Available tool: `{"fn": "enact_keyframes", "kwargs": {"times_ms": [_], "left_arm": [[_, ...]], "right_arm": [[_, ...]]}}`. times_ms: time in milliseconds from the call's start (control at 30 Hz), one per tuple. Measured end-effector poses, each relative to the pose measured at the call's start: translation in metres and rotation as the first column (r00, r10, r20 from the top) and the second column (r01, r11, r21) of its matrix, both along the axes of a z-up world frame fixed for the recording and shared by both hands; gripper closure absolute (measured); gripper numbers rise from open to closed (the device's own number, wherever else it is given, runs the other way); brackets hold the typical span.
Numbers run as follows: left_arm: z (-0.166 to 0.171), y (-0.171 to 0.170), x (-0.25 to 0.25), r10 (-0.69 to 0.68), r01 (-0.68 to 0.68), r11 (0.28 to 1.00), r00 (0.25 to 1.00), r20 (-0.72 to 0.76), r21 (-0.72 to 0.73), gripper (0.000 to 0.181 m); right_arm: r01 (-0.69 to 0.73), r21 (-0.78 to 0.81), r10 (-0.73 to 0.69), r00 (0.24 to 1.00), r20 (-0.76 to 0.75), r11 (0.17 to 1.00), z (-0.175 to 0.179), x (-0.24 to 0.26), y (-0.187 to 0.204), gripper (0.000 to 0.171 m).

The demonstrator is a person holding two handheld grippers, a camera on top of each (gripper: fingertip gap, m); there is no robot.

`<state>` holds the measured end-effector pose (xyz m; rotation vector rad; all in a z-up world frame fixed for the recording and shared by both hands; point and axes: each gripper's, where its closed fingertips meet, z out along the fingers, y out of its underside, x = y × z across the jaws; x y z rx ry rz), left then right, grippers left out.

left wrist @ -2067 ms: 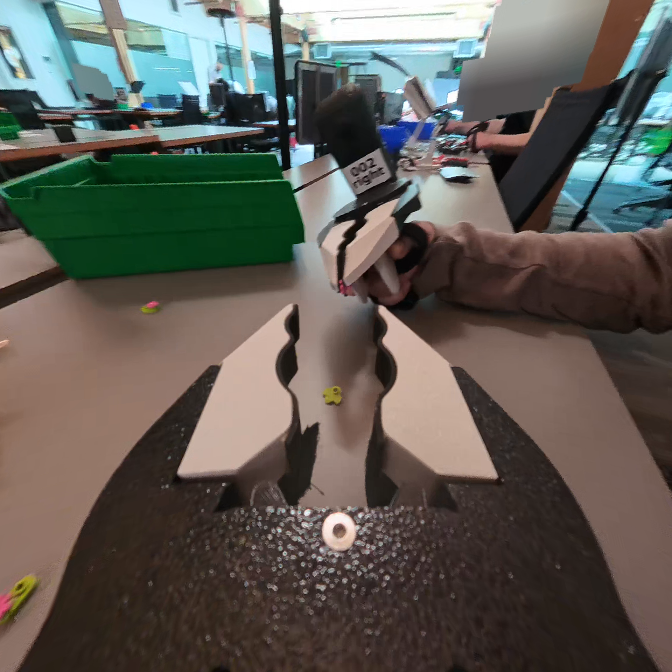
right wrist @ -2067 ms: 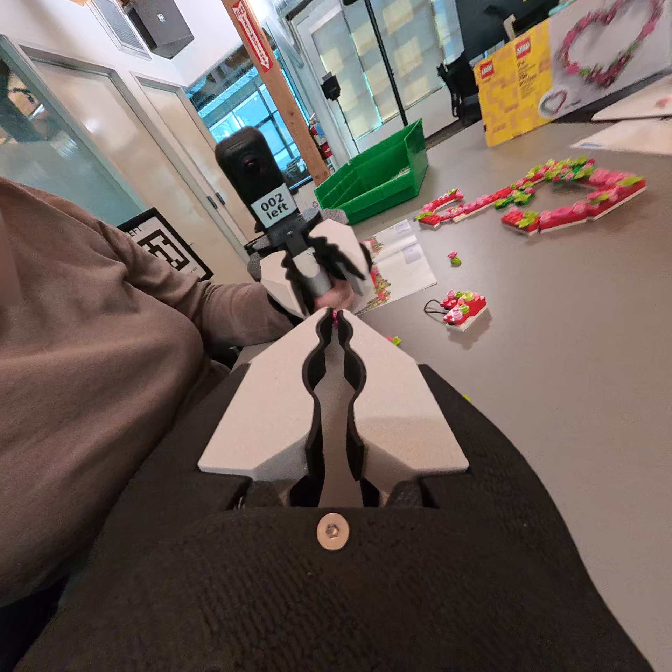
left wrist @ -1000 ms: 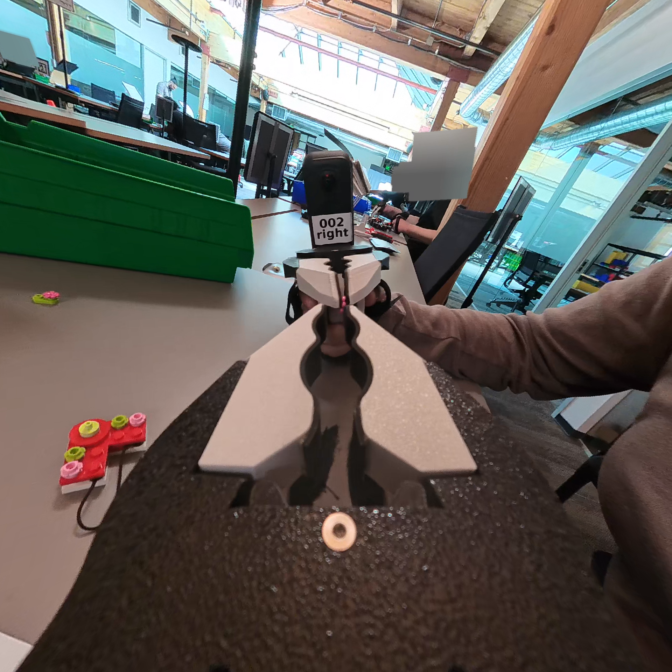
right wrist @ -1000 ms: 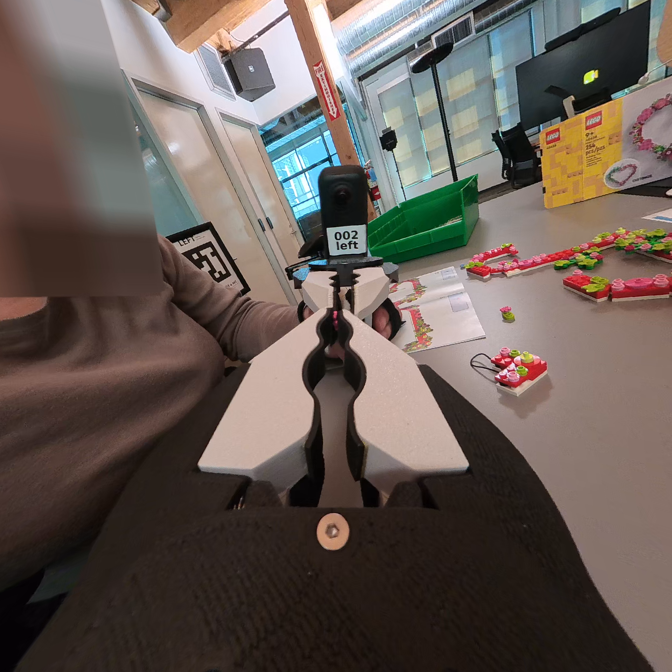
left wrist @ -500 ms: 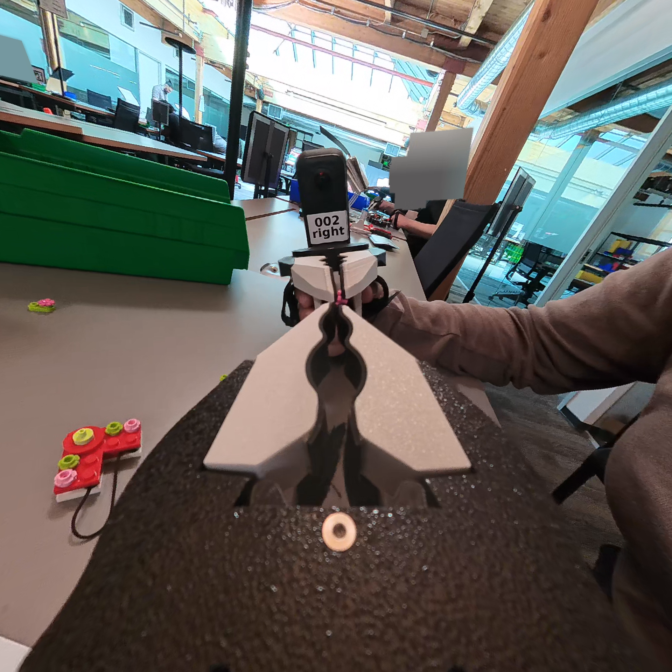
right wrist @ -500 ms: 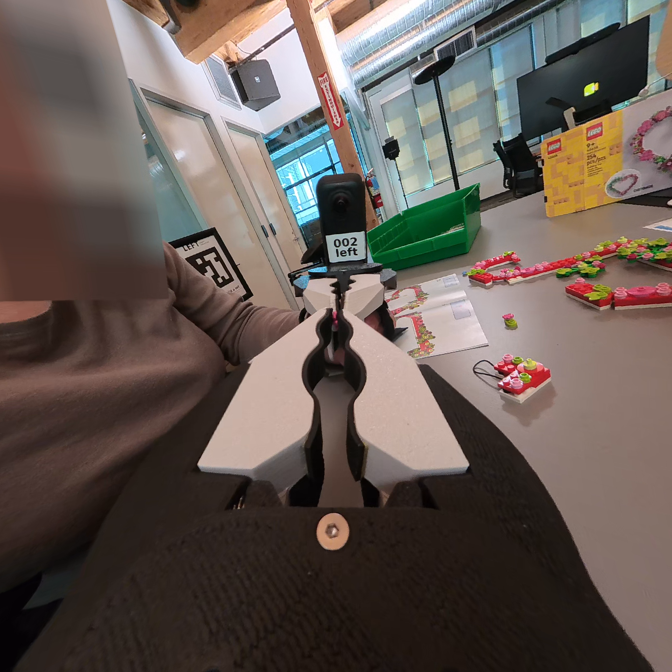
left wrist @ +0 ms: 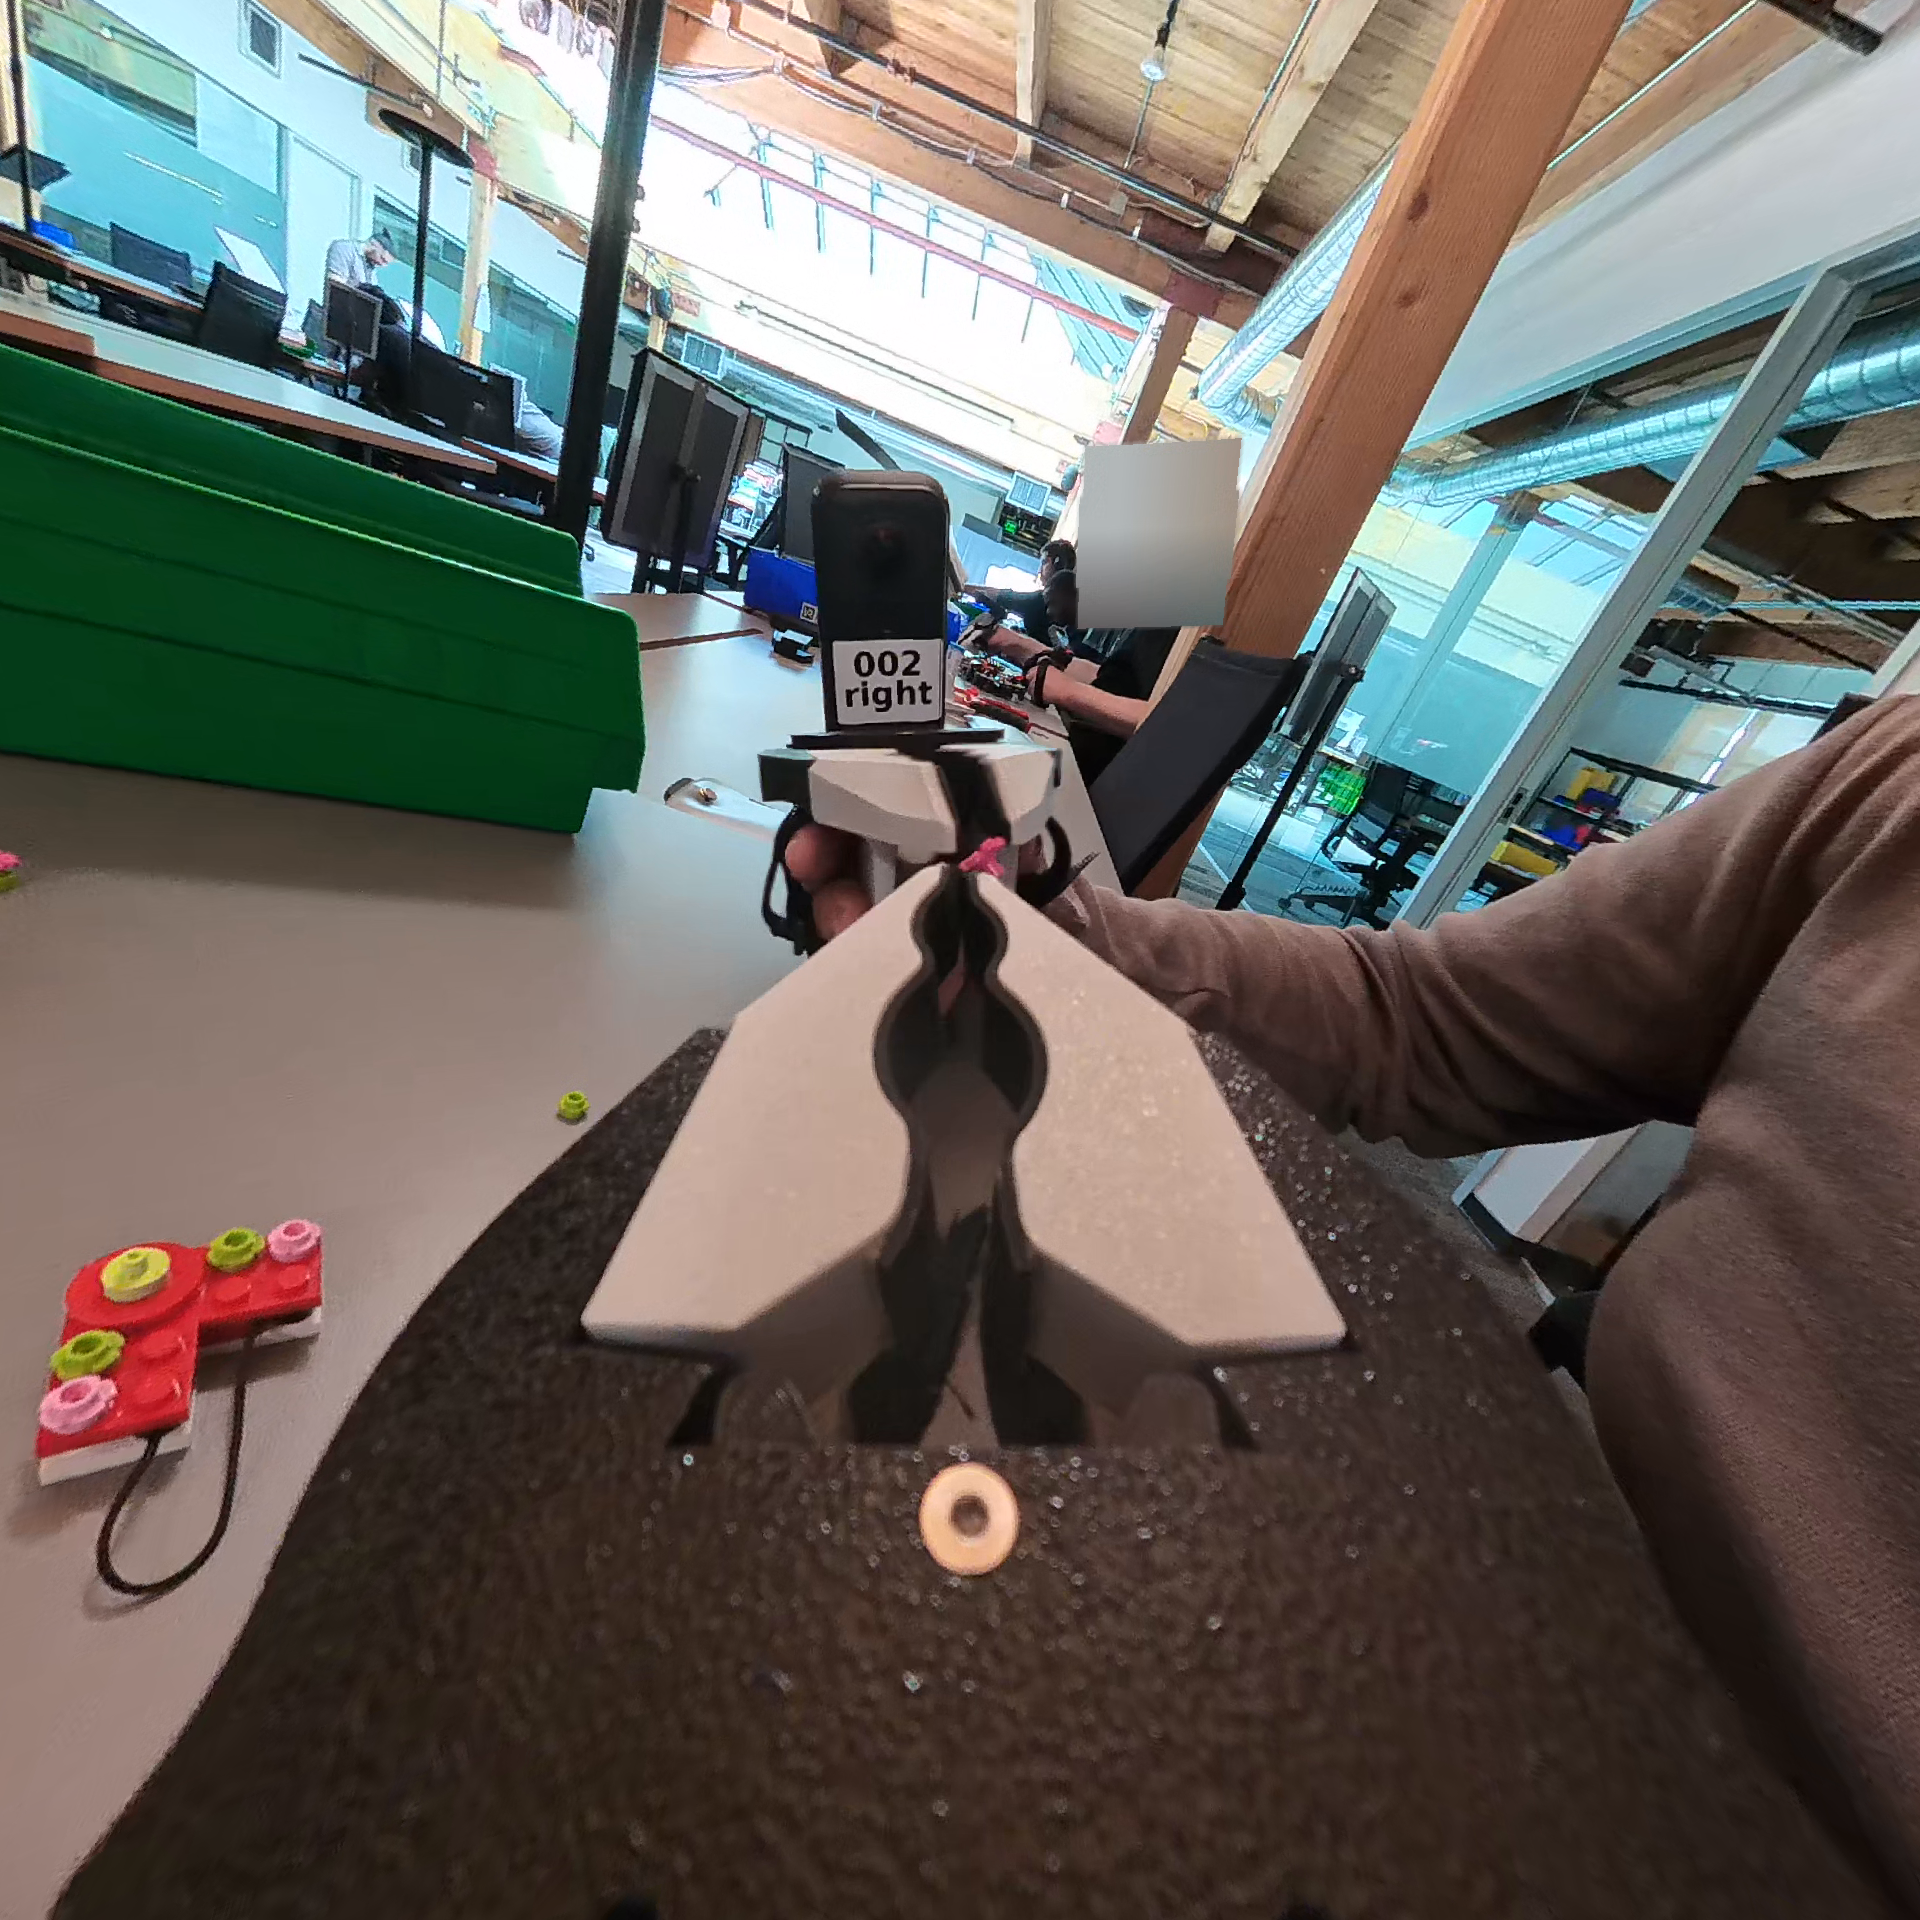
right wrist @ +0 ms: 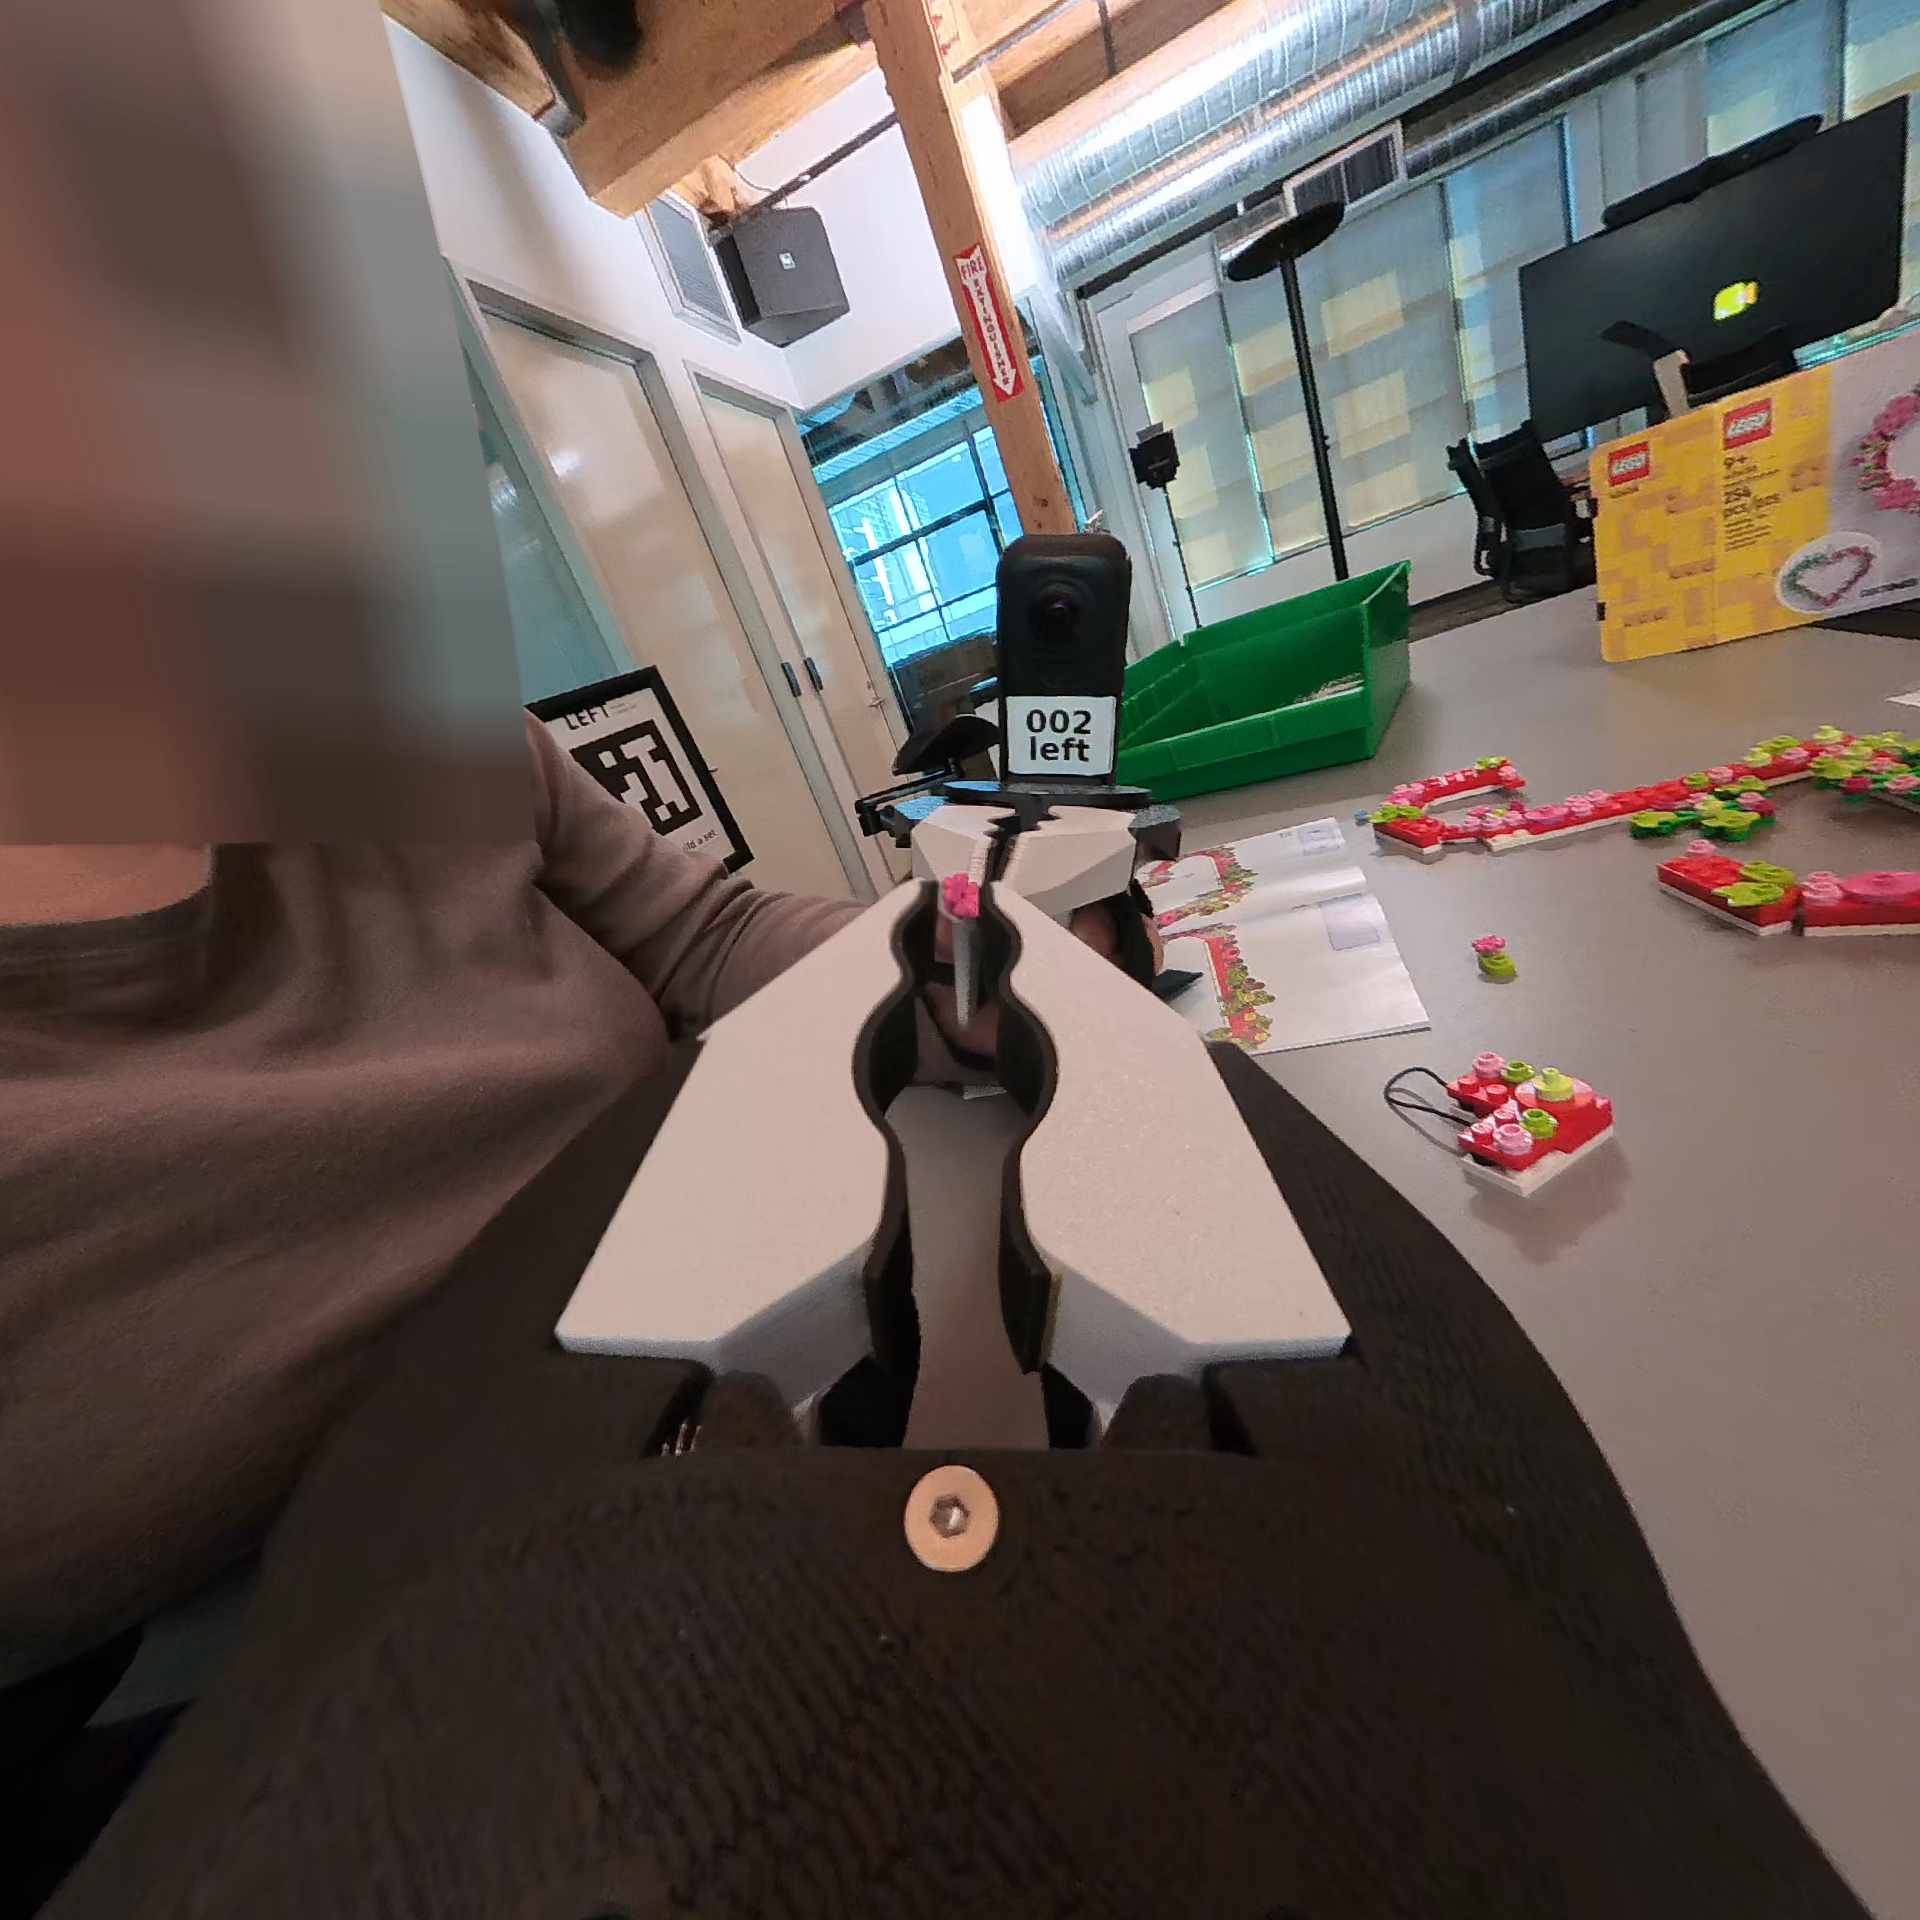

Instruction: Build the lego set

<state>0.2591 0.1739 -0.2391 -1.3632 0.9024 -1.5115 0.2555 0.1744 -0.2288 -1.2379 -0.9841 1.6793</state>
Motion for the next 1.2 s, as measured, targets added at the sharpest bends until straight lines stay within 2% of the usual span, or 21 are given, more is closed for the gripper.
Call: {"fn": "enact_keyframes", "kwargs": {"times_ms": [233,367,467,533,600,667,733,833,933,1000,1200], "left_arm": [[-0.003,0.004,0.000,0.017,-0.018,1.000,1.000,-0.019,-0.018,0.181],[-0.008,0.012,-0.002,0.049,-0.051,0.997,0.998,-0.042,-0.049,0.181],[-0.020,0.023,-0.003,0.127,-0.133,0.990,0.983,-0.129,-0.038,0.181],[-0.031,0.032,-0.004,0.202,-0.204,0.979,0.957,-0.210,0.012,0.181],[-0.032,0.039,-0.008,0.281,-0.270,0.960,0.932,-0.231,0.078,0.181],[-0.031,0.047,-0.014,0.368,-0.336,0.927,0.898,-0.242,0.164,0.181],[-0.036,0.059,-0.023,0.495,-0.426,0.863,0.820,-0.286,0.271,0.181],[-0.043,0.072,-0.037,0.662,-0.474,0.735,0.655,-0.363,0.485,0.179],[-0.054,0.080,-0.044,0.745,-0.428,0.652,0.517,-0.422,0.625,0.163],[-0.061,0.080,-0.043,0.746,-0.404,0.650,0.498,-0.441,0.643,0.159],[-0.068,0.081,-0.042,0.716,-0.410,0.688,0.512,-0.473,0.598,0.156]], "right_arm": [[0.054,0.077,-0.058,0.997,0.043,0.996,-0.004,-0.002,0.002,0.169],[0.138,0.242,-0.164,0.982,0.094,0.960,-0.007,-0.002,0.005,0.164],[0.213,0.373,-0.288,0.944,0.158,0.903,-0.014,-0.001,0.014,0.164],[0.233,0.414,-0.344,0.914,0.216,0.880,-0.022,0.001,0.021,0.163],[0.286,0.425,-0.408,0.883,0.230,0.859,-0.026,0.005,0.032,0.163],[0.434,0.465,-0.571,0.795,0.206,0.772,-0.028,0.016,0.058,0.162],[0.536,0.545,-0.705,0.693,0.152,0.644,-0.028,0.027,0.075,0.160],[0.585,0.647,-0.799,0.598,0.064,0.489,-0.023,0.038,0.084,0.160],[0.580,0.707,-0.836,0.548,0.029,0.405,-0.021,0.042,0.086,0.161],[0.580,0.719,-0.844,0.536,0.017,0.383,-0.021,0.043,0.087,0.161],[0.595,0.713,-0.854,0.521,0.011,0.372,-0.020,0.047,0.088,0.163]]}}
